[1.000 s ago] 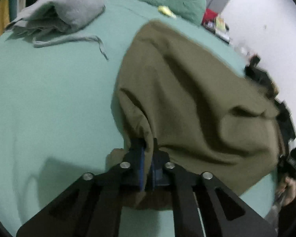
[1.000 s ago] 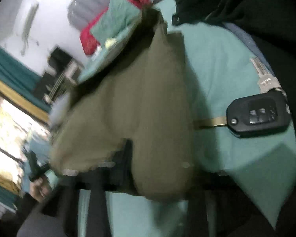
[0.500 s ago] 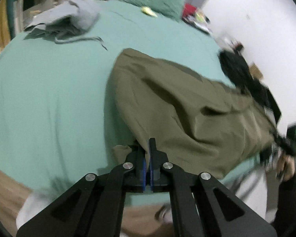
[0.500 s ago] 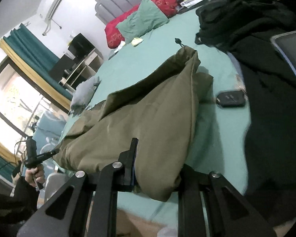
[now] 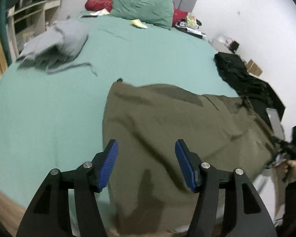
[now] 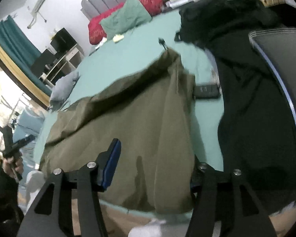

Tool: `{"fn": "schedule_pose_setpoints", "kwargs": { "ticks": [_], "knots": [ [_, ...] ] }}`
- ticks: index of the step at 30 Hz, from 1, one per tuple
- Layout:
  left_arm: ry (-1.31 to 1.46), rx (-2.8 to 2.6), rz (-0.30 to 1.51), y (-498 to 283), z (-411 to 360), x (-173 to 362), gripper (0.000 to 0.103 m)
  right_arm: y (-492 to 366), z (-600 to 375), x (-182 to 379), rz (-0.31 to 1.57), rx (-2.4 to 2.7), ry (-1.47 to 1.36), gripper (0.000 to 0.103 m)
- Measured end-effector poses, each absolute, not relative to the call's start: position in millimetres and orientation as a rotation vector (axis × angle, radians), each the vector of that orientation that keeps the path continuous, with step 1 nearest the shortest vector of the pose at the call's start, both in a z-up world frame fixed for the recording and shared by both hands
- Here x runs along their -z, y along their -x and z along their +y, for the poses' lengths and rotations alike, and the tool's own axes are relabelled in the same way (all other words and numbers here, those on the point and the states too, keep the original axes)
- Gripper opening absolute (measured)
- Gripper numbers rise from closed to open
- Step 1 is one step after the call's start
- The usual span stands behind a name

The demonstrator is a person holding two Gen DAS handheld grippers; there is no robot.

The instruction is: Fold large clothes

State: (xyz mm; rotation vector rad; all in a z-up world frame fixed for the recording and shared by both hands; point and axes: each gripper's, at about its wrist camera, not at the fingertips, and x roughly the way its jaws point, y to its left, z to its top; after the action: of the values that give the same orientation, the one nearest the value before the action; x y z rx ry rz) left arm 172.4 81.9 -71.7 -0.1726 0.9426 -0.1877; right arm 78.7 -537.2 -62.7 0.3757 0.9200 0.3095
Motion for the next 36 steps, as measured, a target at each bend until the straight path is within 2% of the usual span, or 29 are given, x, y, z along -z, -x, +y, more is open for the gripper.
{"fn": "schedule_pose_setpoints", "kwargs": {
  "ticks": [4,8,16,17,19,20,21,24,27,28,29,30,33,36],
  "knots": [
    [0.118,0.121,0.975,-218.2,83.6,97.6,0.063,-92.2,-510.8,43.5,0.858,-0.330,-0.245,0.057],
    [0.152,0.105,0.947,-244.9,99.3,111.7,0.064,-116.7,-481.3,47.1,0.867,-0.379,-0.123,0.063],
    [0.102,0.180,1.032,-294.6,97.9,146.4,0.063,-182.9,-523.4,25.6,0.844,-0.226,-0.092,0.064],
    [0.103,0.188,1.072,-301.5,97.2,154.0,0.063,-192.7,-524.5,27.8,0.869,-0.253,-0.067,0.070],
    [0.135,0.197,1.121,-311.8,99.7,167.1,0.063,-218.6,-524.1,50.7,1.011,-0.327,-0.019,0.072],
    [0.165,0.209,1.116,-314.4,101.2,171.3,0.059,-229.5,-524.6,64.3,1.076,-0.333,-0.008,0.072],
    [0.177,0.224,1.101,-315.1,101.8,173.3,0.038,-239.4,-524.3,76.0,1.111,-0.321,0.015,0.072],
    [0.218,0.197,1.093,-319.7,111.5,174.3,0.008,-268.8,-516.7,98.2,1.117,-0.369,0.080,0.072],
    [0.273,0.145,0.997,-320.3,127.9,154.7,0.005,-299.6,-516.2,113.0,1.125,-0.354,0.082,0.072],
    [0.282,0.137,0.968,-320.0,130.7,148.1,0.005,-309.2,-519.7,117.9,1.141,-0.334,0.037,0.069],
    [0.284,0.124,0.932,-320.0,133.7,138.6,0.005,-318.6,-525.7,122.1,1.153,-0.352,-0.050,0.031],
    [0.286,0.109,0.905,-320.3,136.2,131.9,0.005,-326.4,-534.7,125.5,1.151,-0.384,-0.152,0.003],
    [0.336,0.051,0.855,-324.8,146.5,121.7,0.004,-334.1,-562.9,118.2,1.066,-0.381,-0.353,0.003],
    [0.437,0.007,0.830,-341.2,157.8,121.7,0.004,-329.5,-584.9,101.1,0.965,-0.331,-0.401,0.003]
  ]
}}
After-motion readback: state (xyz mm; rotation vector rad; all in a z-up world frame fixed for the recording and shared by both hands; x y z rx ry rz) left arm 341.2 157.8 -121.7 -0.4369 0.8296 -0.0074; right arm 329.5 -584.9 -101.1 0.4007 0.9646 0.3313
